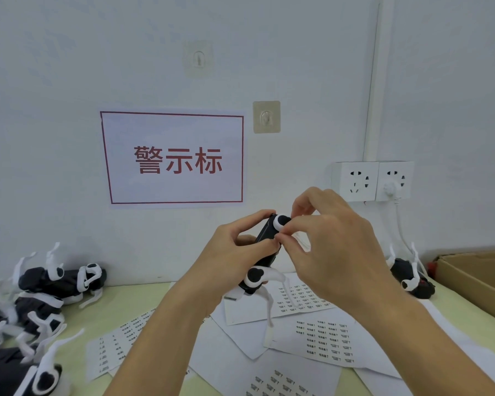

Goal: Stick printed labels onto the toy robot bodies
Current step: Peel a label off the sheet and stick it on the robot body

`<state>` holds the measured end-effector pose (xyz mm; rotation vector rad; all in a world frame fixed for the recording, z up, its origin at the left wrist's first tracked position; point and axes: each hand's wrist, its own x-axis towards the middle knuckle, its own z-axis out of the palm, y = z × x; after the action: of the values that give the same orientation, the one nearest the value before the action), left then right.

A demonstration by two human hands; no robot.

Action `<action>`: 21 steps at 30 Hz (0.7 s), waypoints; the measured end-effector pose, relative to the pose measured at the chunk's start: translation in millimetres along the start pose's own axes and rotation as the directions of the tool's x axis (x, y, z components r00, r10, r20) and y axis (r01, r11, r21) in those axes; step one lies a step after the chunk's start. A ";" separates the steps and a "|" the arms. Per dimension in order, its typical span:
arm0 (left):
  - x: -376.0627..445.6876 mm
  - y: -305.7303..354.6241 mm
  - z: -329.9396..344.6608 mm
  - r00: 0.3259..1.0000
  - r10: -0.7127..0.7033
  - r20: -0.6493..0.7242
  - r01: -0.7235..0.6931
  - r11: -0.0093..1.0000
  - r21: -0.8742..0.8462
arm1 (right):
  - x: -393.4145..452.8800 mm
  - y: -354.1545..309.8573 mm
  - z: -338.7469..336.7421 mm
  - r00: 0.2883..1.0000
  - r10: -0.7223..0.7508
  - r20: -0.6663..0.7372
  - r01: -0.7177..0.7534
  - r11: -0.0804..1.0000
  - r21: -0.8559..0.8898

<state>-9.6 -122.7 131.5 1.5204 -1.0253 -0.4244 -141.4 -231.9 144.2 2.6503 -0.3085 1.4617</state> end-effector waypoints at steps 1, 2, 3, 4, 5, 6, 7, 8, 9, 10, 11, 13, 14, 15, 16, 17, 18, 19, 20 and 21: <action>-0.7 0.6 0.2 1.000 0.002 -0.003 -0.002 1.000 0.006 | -0.2 0.3 0.3 1.000 0.004 -0.007 -0.004 1.000 -0.003; -1.6 1.1 0.1 1.000 0.006 -0.005 -0.006 1.000 0.010 | -0.4 0.7 0.4 1.000 0.008 -0.013 -0.008 1.000 -0.006; -2.0 2.0 0.7 1.000 0.010 -0.006 -0.010 1.000 0.011 | -0.5 0.9 0.6 1.000 0.012 -0.020 -0.012 1.000 -0.007; -2.6 2.9 1.2 1.000 0.015 -0.007 -0.015 1.000 0.008 | -0.6 1.3 0.8 1.000 0.017 -0.026 -0.017 1.000 -0.005; -2.7 3.8 2.0 1.000 0.019 -0.008 -0.019 1.000 0.006 | -0.7 1.7 1.0 0.999 0.023 -0.034 -0.023 1.000 0.001; -2.7 4.5 2.6 1.000 0.021 -0.008 -0.021 1.000 0.006 | -0.9 2.2 1.2 0.999 0.031 -0.041 -0.031 0.999 0.008; -2.4 5.1 3.2 1.000 0.021 -0.008 -0.021 1.000 0.007 | -1.1 2.8 1.6 0.998 0.039 -0.047 -0.038 0.999 0.016; -2.2 5.4 3.7 1.000 0.021 -0.007 -0.020 1.000 0.006 | -1.6 3.3 1.9 0.998 0.047 -0.051 -0.046 0.999 0.023; -2.1 5.3 4.0 1.000 0.023 -0.006 -0.023 1.000 0.005 | -1.8 3.8 2.4 0.997 0.057 -0.052 -0.055 0.998 0.032; -1.8 5.3 4.2 1.000 0.026 -0.005 -0.026 1.000 0.005 | -2.3 4.4 2.7 0.996 0.068 -0.052 -0.066 0.997 0.040; -1.6 5.2 4.2 1.000 0.031 -0.004 -0.031 1.000 0.005 | -2.3 4.8 3.1 0.996 0.077 -0.054 -0.074 0.996 0.047; -1.5 5.3 4.2 0.999 0.036 -0.005 -0.036 0.999 0.005 | -2.7 5.2 3.7 0.995 0.081 -0.064 -0.078 0.996 0.049; -1.5 5.5 4.0 0.999 0.037 -0.007 -0.037 0.999 0.003 | -2.4 5.2 3.8 0.994 0.081 -0.068 -0.078 0.996 0.047; -1.5 5.4 4.0 0.999 0.037 -0.007 -0.037 0.999 0.002 | -2.4 4.9 3.6 0.994 0.080 -0.072 -0.077 0.996 0.043; -1.7 5.3 4.0 0.999 0.035 -0.007 -0.035 0.999 -0.001 | -2.0 4.6 3.7 0.994 0.077 -0.075 -0.075 0.997 0.036; -1.8 5.4 4.1 0.999 0.034 -0.005 -0.034 0.999 -0.006 | -2.0 4.2 3.6 0.994 0.072 -0.078 -0.070 0.997 0.024; -2.0 5.4 4.2 0.999 0.033 -0.003 -0.033 0.999 -0.011 | -2.2 3.7 3.6 0.994 0.067 -0.082 -0.066 0.998 0.009; -2.1 5.2 4.3 0.999 0.032 -0.001 -0.033 0.999 -0.014 | -2.2 3.3 3.7 0.994 0.063 -0.087 -0.064 0.998 -0.003; -1.9 5.1 4.4 1.000 0.031 -0.001 -0.031 0.999 -0.016 | -2.5 3.0 3.7 0.994 0.062 -0.092 -0.063 0.998 -0.008; -1.9 4.9 4.5 1.000 0.030 0.000 -0.030 0.999 -0.018 | -2.5 2.8 4.0 0.993 0.066 -0.095 -0.067 0.998 -0.009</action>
<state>-15.9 -123.5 134.5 1.4873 -1.0403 -0.4121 -139.9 -235.0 139.9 2.5744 -0.3992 1.5944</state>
